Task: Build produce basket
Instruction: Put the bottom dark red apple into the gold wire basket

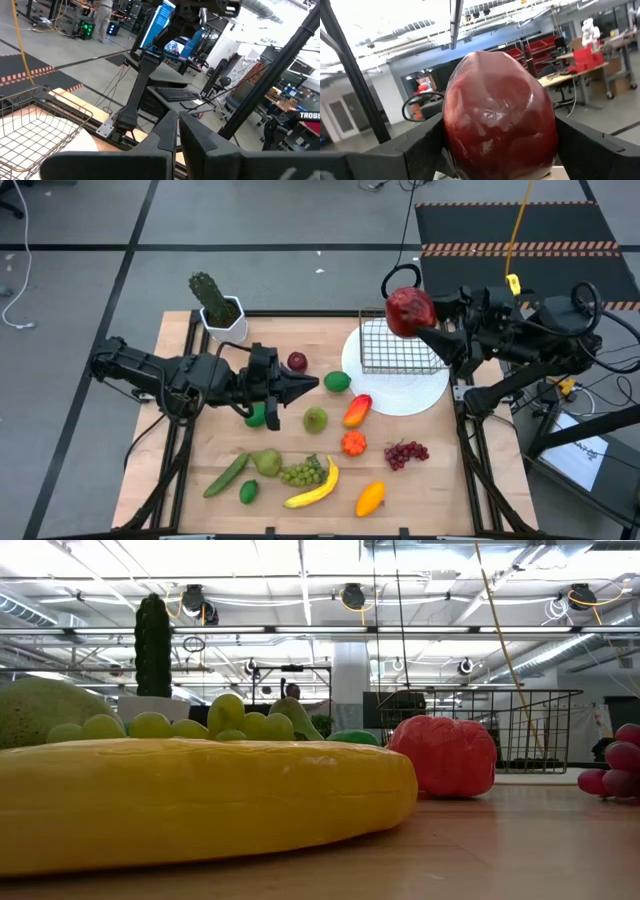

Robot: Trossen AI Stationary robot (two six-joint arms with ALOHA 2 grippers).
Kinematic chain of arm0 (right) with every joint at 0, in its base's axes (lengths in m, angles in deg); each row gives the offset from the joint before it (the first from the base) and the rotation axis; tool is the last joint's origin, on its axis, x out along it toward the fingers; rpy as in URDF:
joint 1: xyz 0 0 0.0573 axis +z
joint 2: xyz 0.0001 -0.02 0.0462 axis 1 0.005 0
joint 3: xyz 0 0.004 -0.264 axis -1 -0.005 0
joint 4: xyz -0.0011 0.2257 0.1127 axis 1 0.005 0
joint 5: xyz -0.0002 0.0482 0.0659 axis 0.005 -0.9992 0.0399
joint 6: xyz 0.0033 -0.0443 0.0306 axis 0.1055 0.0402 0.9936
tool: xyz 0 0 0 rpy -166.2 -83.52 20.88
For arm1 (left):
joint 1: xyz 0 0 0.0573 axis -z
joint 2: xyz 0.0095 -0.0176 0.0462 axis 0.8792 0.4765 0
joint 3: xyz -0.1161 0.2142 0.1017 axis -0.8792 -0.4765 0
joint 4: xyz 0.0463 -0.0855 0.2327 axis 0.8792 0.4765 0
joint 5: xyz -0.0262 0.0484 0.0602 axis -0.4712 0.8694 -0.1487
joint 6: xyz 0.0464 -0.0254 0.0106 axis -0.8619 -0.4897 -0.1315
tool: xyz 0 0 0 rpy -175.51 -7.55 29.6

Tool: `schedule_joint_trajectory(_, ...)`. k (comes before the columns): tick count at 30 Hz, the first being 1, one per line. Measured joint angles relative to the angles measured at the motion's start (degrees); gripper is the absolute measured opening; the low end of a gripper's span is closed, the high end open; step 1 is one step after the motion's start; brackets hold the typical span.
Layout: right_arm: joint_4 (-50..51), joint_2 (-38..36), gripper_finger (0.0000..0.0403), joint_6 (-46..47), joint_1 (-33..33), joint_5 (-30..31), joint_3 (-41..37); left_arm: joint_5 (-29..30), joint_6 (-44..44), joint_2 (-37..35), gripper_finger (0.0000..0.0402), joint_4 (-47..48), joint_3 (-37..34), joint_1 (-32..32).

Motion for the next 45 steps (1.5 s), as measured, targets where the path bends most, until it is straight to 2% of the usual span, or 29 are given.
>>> schedule_joint_trajectory(6, -0.2, 0.3, 0.0325, 6.4, 0.0, 0.0, 0.0, 0.0, -1.1, 0.0, 0.0021, 0.1, 0.0, 0.1)
schedule_joint_trajectory(17, -0.2, 0.8, 0.0325, 8.1, -0.1, 0.3, 0.0, 0.0, -1.2, 0.0, 0.0021, 0.1, 0.0, -0.8)
schedule_joint_trajectory(23, -0.1, 0.9, 0.0325, 13.5, -0.1, 0.3, 0.0, 0.0, -3.2, 0.0, 0.0021, 0.1, 0.0, -0.8)
schedule_joint_trajectory(30, 0.2, 1.3, 0.0325, 18.2, -0.1, 1.7, 0.0, -0.2, -2.7, -0.9, 0.0021, 5.6, 0.0, -0.7)
schedule_joint_trajectory(37, 3.2, 1.3, 0.0325, 21.9, 0.5, 2.7, 0.0, -2.5, -2.6, -1.1, 0.0021, 9.7, 0.0, -0.8)
schedule_joint_trajectory(45, 10.3, 1.5, 0.0325, 29.7, 1.6, 2.9, 0.0, -9.3, 0.9, -1.1, 0.0021, 18.2, 0.0, -0.7)
